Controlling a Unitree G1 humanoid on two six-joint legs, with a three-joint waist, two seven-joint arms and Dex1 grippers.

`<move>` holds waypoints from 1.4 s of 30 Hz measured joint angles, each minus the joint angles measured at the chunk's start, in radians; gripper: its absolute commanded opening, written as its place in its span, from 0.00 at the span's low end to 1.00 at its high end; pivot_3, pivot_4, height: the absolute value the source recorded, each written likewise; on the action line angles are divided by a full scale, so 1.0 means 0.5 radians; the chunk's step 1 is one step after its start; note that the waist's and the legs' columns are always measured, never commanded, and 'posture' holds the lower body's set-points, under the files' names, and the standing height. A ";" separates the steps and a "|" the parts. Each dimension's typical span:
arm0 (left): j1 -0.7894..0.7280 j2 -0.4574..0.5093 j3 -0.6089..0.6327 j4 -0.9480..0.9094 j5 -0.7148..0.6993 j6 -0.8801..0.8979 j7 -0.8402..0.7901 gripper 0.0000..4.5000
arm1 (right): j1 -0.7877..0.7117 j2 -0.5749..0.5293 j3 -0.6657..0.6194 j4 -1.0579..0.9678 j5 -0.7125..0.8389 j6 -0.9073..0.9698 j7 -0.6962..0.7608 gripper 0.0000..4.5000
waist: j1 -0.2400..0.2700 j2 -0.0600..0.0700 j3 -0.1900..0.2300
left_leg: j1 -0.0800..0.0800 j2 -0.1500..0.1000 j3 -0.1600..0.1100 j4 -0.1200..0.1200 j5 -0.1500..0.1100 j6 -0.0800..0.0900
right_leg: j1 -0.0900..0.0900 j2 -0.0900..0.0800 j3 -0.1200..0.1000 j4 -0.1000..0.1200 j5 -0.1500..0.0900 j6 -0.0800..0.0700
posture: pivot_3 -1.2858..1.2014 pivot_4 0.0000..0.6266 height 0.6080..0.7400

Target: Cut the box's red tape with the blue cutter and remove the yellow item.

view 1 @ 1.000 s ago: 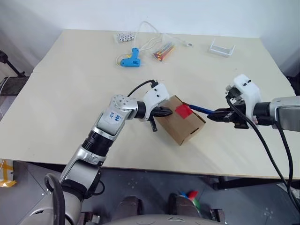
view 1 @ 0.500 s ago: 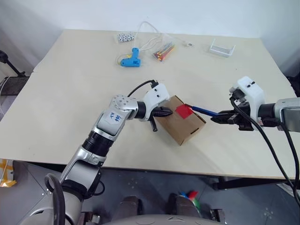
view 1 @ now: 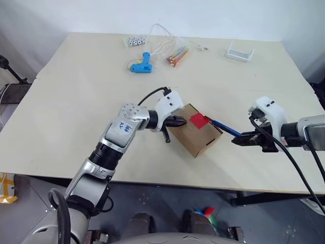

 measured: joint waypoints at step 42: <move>0.155 0.071 0.275 0.047 -0.190 -0.402 -0.167 0.00 | 0.996 0.036 -0.886 1.012 -0.721 -1.717 0.480 0.04 | -0.037 -0.001 -0.003 | 0.003 0.000 0.013 -0.002 0.001 0.002 | -0.003 0.002 0.010 0.000 0.001 0.000 | 0.52 0.24 1.00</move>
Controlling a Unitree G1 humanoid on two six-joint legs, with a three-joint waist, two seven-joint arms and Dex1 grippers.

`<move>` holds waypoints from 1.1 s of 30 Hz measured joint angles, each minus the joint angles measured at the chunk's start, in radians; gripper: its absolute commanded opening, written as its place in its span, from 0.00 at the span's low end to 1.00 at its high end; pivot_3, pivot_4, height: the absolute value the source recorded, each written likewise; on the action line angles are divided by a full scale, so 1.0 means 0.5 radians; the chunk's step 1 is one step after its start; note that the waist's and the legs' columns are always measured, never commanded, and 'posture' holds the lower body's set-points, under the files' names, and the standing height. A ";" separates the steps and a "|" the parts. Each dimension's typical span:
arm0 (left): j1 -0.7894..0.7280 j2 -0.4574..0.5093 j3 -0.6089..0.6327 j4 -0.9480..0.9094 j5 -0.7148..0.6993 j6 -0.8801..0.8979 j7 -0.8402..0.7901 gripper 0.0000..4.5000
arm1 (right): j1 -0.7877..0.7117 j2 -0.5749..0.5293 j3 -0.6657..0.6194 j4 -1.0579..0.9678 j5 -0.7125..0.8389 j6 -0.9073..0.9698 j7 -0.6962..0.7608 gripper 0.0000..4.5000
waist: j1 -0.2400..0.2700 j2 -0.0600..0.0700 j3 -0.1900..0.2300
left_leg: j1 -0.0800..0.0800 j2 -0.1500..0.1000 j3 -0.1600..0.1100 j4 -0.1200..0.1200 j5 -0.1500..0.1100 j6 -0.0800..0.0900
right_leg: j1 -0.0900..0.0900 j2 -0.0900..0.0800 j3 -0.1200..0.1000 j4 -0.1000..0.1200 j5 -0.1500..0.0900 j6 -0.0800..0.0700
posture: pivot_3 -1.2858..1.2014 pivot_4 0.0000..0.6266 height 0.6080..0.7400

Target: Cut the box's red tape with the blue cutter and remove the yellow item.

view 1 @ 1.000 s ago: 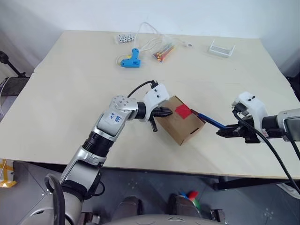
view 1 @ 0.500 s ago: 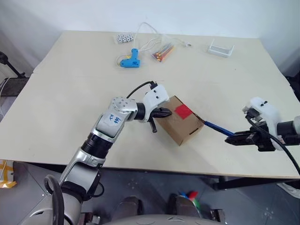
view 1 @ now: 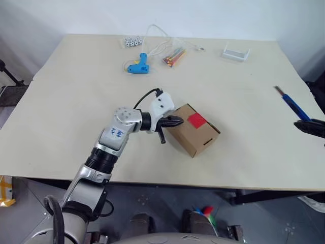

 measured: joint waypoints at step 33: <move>0.451 0.152 0.009 -0.301 -0.055 0.307 0.193 0.00 | -0.747 0.923 1.123 0.226 -0.682 -1.036 -0.180 0.01 | -0.026 0.007 0.004 | 0.012 0.002 0.000 -0.006 -0.001 -0.007 | 0.000 0.001 0.003 0.013 0.001 -0.001 | 0.52 0.24 1.00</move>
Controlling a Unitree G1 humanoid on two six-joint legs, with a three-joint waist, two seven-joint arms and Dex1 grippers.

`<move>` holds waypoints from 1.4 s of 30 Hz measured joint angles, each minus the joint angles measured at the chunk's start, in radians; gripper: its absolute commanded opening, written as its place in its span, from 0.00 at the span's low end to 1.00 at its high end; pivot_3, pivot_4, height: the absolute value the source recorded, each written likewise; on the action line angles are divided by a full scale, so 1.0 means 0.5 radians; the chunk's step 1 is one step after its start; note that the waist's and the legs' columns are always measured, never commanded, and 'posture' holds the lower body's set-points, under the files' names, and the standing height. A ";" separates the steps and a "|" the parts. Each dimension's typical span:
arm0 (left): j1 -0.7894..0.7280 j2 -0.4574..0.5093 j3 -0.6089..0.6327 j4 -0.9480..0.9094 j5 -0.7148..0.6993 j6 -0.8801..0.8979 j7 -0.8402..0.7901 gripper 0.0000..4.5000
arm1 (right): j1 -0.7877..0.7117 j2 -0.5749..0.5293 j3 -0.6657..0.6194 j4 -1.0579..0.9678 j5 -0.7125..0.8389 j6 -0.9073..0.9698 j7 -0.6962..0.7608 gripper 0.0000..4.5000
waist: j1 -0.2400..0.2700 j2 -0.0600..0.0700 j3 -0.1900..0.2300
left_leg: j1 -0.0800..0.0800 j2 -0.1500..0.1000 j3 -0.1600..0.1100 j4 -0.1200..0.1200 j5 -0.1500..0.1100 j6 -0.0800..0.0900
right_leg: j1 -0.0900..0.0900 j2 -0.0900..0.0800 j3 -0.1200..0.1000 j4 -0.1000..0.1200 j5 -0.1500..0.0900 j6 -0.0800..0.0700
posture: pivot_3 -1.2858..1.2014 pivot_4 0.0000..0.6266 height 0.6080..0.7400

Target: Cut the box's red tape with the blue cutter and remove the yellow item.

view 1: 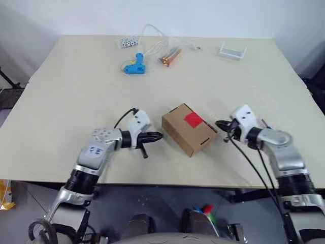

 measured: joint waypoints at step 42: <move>-0.538 0.293 -0.125 -0.186 -0.273 0.304 -0.585 0.00 | -0.036 0.092 -0.800 -1.494 1.288 2.673 -0.159 0.74 | 0.002 0.000 0.000 | -0.001 0.002 -0.007 0.000 -0.002 0.001 | 0.002 -0.005 0.007 -0.001 -0.002 -0.006 | 0.52 0.24 1.00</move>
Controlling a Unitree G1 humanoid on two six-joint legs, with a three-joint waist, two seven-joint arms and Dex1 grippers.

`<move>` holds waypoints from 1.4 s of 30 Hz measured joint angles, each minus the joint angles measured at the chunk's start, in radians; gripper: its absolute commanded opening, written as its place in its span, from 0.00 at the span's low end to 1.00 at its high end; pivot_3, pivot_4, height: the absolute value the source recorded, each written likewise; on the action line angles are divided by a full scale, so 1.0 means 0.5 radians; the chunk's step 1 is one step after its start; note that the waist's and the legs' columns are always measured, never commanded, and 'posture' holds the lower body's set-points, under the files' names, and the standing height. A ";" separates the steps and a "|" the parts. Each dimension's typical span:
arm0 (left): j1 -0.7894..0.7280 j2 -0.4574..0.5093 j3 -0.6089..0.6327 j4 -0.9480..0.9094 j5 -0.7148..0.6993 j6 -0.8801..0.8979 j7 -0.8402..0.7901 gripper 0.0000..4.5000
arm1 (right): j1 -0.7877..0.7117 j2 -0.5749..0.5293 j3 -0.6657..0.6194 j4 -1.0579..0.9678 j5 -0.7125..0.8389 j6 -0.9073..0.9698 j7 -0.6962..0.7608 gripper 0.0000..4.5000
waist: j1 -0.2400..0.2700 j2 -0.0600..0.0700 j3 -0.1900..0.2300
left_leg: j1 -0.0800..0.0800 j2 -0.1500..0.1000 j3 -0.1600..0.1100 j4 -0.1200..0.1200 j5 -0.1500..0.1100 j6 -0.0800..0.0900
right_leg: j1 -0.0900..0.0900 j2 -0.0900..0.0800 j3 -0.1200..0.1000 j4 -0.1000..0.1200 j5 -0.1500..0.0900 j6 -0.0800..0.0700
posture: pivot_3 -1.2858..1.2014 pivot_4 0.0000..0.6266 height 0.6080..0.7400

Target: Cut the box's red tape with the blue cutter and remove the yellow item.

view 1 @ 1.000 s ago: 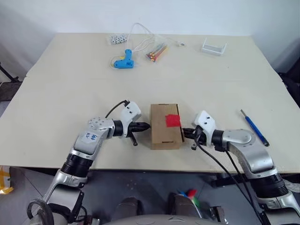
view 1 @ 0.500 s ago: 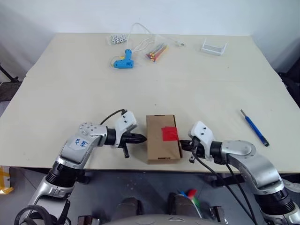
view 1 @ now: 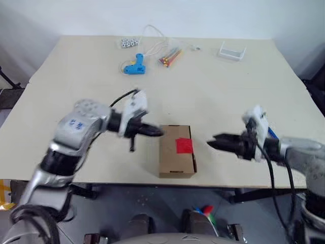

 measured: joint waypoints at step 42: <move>0.169 0.008 -0.238 -0.031 0.282 -0.256 0.076 0.00 | 0.126 -0.032 0.222 0.109 0.178 0.077 -0.568 0.99 | 0.000 -0.004 -0.011 | 0.012 -0.001 0.007 -0.016 0.000 0.001 | 0.004 0.005 -0.005 -0.006 0.001 0.003 | 0.52 0.24 1.00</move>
